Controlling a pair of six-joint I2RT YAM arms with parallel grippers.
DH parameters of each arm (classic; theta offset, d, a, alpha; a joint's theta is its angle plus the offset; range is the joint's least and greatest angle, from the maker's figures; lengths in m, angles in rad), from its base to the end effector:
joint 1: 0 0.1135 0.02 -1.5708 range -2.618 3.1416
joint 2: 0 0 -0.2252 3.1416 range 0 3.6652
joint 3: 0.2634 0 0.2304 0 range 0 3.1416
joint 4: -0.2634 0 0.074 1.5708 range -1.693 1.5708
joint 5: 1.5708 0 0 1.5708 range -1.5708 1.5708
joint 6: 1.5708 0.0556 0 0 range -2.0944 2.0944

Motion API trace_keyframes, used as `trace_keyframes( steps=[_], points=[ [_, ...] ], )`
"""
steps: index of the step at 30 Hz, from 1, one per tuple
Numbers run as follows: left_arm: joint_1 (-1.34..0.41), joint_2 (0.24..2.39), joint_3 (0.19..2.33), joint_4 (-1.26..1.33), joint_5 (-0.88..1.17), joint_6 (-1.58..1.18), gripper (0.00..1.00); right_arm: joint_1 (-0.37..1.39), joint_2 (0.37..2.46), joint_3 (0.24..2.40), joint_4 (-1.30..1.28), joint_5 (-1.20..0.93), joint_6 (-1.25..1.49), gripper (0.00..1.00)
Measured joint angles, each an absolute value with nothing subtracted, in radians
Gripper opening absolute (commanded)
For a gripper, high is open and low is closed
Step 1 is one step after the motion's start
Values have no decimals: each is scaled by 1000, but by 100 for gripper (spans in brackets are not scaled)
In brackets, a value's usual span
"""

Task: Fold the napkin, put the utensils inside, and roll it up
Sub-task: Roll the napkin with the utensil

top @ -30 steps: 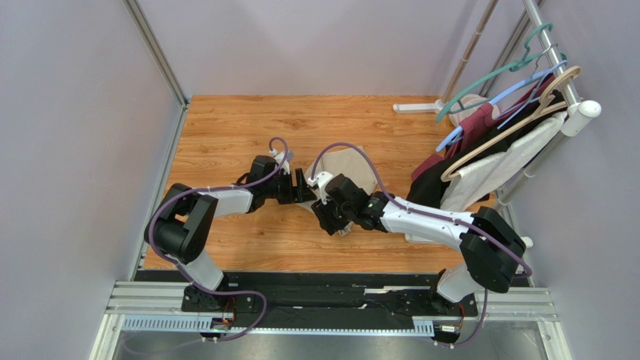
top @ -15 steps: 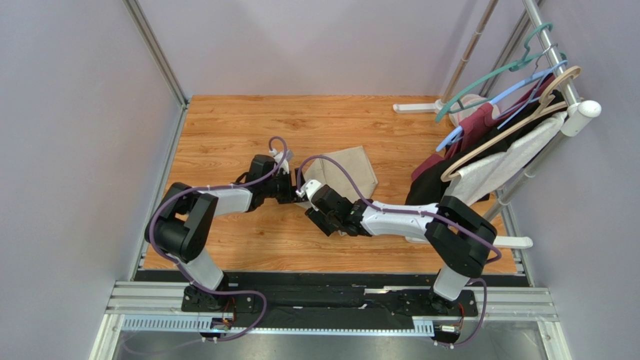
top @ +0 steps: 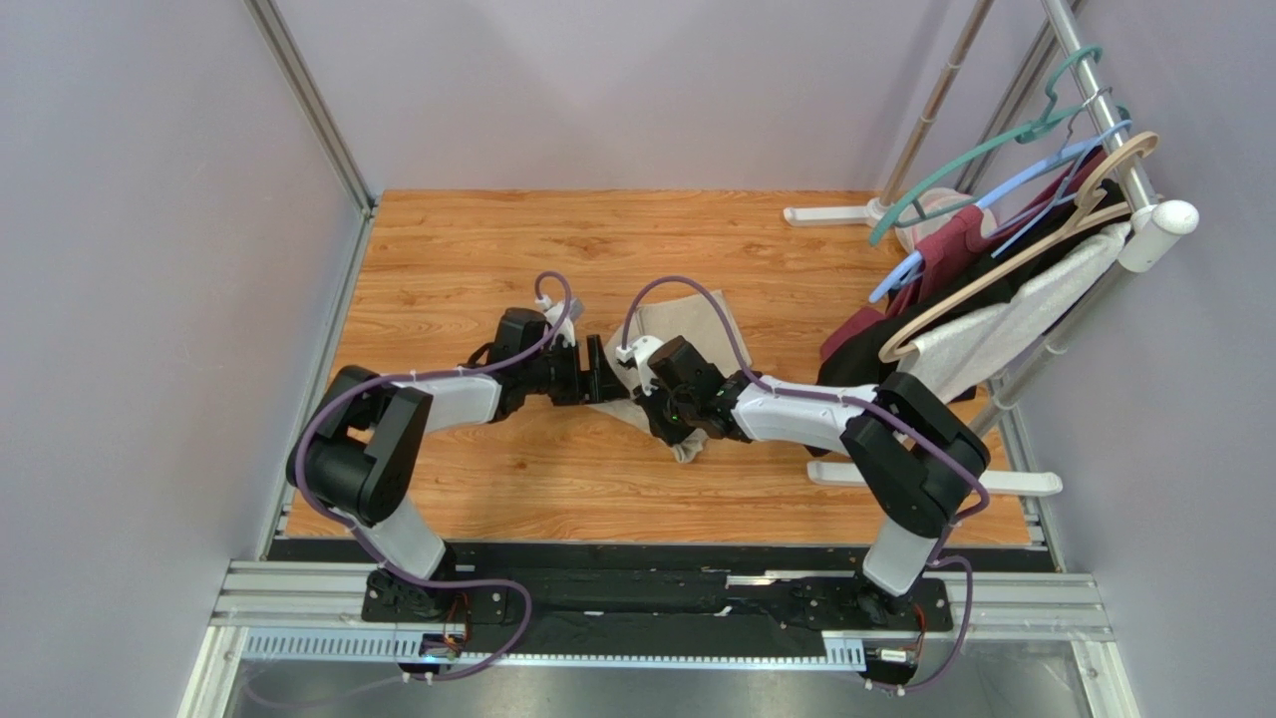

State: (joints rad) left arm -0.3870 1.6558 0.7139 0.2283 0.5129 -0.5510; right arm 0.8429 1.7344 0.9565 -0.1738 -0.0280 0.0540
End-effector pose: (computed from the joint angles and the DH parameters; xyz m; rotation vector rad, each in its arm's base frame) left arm 0.2778 -0.1427 0.1131 0.0897 2.4055 -1.0527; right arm 0.2200 0.2492 0.1168 -0.9976 2.3666 0.3885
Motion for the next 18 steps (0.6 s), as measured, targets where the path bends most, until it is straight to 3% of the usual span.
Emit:
trace_keyframes(
  steps=[13, 18],
  points=[
    [-276, 1364, 649, 59, 371, -525, 85, 763, 1798, 970, -78, -302, 117, 0],
    [-262, 1247, 591, 72, 346, -517, 81, 742, 1826, 979, -48, -381, 140, 0]
  ],
)
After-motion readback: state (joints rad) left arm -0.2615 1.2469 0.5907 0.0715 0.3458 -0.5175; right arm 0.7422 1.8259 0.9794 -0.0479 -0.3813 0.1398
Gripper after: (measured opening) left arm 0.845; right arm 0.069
